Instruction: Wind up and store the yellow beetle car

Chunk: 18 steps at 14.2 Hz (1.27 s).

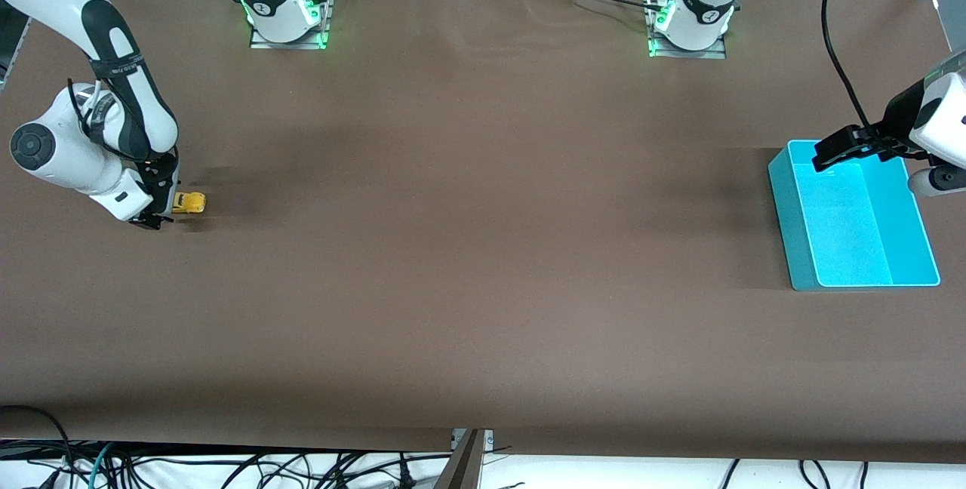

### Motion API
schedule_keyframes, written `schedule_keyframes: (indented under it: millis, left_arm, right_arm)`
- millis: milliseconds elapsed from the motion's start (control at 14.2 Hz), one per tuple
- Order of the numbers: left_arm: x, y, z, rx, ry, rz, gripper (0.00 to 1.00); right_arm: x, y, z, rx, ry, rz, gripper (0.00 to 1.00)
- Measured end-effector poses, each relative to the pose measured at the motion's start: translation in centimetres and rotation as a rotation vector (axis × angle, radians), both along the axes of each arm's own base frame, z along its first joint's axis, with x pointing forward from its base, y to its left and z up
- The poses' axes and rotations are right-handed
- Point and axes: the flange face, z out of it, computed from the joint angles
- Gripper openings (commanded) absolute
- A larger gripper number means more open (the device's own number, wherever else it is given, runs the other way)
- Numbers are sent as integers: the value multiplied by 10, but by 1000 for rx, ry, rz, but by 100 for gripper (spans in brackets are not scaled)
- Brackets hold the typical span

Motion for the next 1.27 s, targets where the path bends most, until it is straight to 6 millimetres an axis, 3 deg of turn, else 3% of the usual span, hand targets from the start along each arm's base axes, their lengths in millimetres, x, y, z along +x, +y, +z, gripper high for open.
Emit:
schedule_keyframes:
  millis: [495, 777, 1272]
  left_arm:
    - [0, 0, 0, 0, 0, 0, 100]
    - [0, 0, 0, 0, 0, 0, 100]
    - [-1, 2, -5, 0, 11, 3, 100]
  right_arm:
    - [1, 3, -1, 1, -4, 5, 63]
    - [2, 3, 0, 1, -8, 4, 52]
    - [2, 2, 0, 10, -13, -13, 50]
